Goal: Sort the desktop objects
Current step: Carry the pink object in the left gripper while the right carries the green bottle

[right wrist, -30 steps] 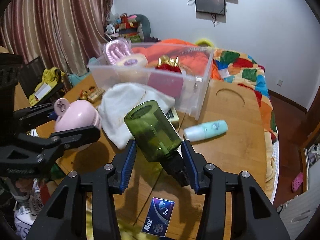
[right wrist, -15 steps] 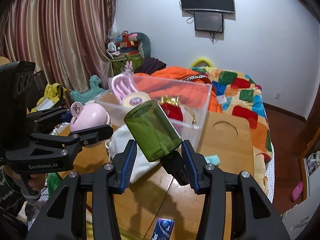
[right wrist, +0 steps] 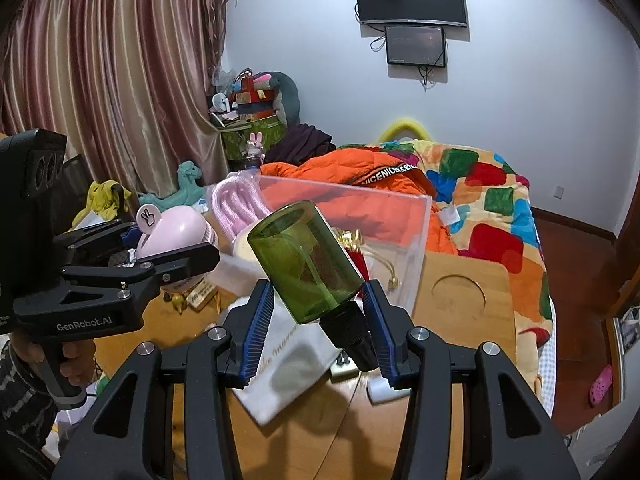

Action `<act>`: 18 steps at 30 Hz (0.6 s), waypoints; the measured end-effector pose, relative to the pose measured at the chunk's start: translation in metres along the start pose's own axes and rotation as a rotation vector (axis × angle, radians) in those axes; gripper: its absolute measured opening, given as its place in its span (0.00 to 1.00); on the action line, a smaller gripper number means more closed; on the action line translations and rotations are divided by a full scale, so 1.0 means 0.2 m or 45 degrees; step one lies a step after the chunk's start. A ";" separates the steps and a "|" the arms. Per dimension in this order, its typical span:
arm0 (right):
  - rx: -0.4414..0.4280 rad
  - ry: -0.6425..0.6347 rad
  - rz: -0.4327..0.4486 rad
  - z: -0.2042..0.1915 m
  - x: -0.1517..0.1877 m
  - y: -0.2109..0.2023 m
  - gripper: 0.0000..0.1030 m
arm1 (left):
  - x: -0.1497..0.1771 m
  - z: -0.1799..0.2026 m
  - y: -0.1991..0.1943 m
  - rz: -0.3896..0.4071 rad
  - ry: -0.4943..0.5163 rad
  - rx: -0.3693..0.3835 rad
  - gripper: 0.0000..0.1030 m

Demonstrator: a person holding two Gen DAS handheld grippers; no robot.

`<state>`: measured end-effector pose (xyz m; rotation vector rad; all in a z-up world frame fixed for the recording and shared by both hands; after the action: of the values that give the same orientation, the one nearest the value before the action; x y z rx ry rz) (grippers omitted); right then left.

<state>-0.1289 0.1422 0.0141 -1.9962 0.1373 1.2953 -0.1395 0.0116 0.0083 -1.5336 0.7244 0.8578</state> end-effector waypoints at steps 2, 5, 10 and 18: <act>0.000 0.000 0.007 0.01 -0.03 0.02 0.41 | -0.03 -0.02 0.02 0.002 -0.002 -0.007 0.61; -0.003 0.008 0.009 0.04 -0.06 0.05 0.41 | -0.05 -0.05 0.05 0.010 -0.008 -0.017 0.61; -0.003 0.017 -0.009 0.09 -0.09 0.11 0.41 | -0.10 -0.09 0.12 0.014 -0.022 -0.030 0.61; 0.001 -0.005 -0.055 0.15 -0.14 0.21 0.41 | -0.17 -0.10 0.24 -0.012 -0.010 -0.031 0.61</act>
<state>-0.1834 0.1216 0.0081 -1.9853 0.0926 1.2713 -0.1961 -0.0162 0.0120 -1.5536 0.7026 0.8677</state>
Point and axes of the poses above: each gripper's, at about its wrist camera, not at the fingertips, and y roughly the way its jaws point, z to its right, x to its underside, the point moved 3 cm from there along y, roughly the way its jaws point, and after that the axes turned 14 degrees about -x, right-handed, at the moved point
